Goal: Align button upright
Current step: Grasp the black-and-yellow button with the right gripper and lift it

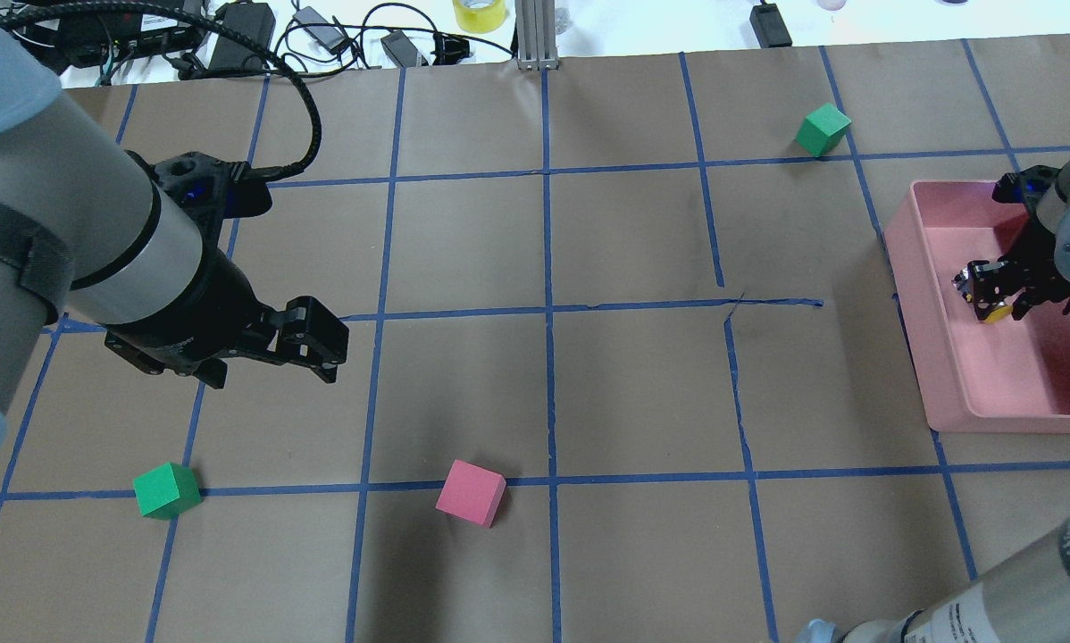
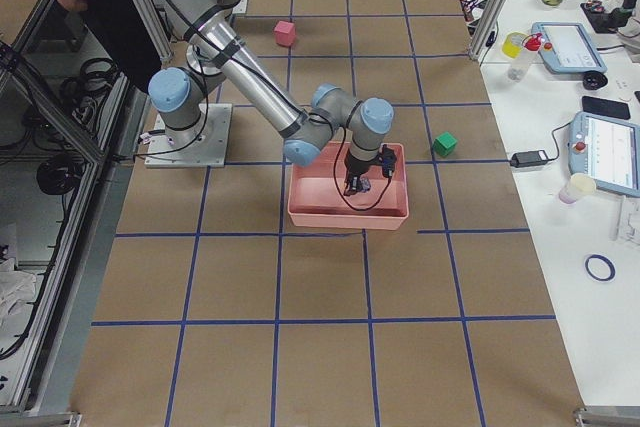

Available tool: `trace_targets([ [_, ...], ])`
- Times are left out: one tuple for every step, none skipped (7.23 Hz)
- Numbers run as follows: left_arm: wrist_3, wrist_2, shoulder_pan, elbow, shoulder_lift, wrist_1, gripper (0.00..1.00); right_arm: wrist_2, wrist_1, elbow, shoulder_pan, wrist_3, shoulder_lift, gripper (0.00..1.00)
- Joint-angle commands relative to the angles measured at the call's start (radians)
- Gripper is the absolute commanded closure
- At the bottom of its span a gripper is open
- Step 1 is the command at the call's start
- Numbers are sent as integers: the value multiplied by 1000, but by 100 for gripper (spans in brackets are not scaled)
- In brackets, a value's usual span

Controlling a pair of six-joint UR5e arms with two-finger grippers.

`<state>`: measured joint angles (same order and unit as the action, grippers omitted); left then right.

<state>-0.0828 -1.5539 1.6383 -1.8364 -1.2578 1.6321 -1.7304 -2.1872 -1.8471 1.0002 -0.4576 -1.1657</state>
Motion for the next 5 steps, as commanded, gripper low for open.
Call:
trace_targets([
  [0,0,0,-1,0,2,0,2,7,31,1,-3,-26,100],
  [0,0,0,-1,1,2,0,0,20,54,1,-1,-37,100],
  [0,-2,0,-1,2,3,0,0,42,61,1,-3,-61,100],
  [0,-2,0,-1,2,3,0,0,87,62,3,-3,-115,100],
  [0,-2,2,-1,2,3,0,2,162,83,12,-3,-174,100],
])
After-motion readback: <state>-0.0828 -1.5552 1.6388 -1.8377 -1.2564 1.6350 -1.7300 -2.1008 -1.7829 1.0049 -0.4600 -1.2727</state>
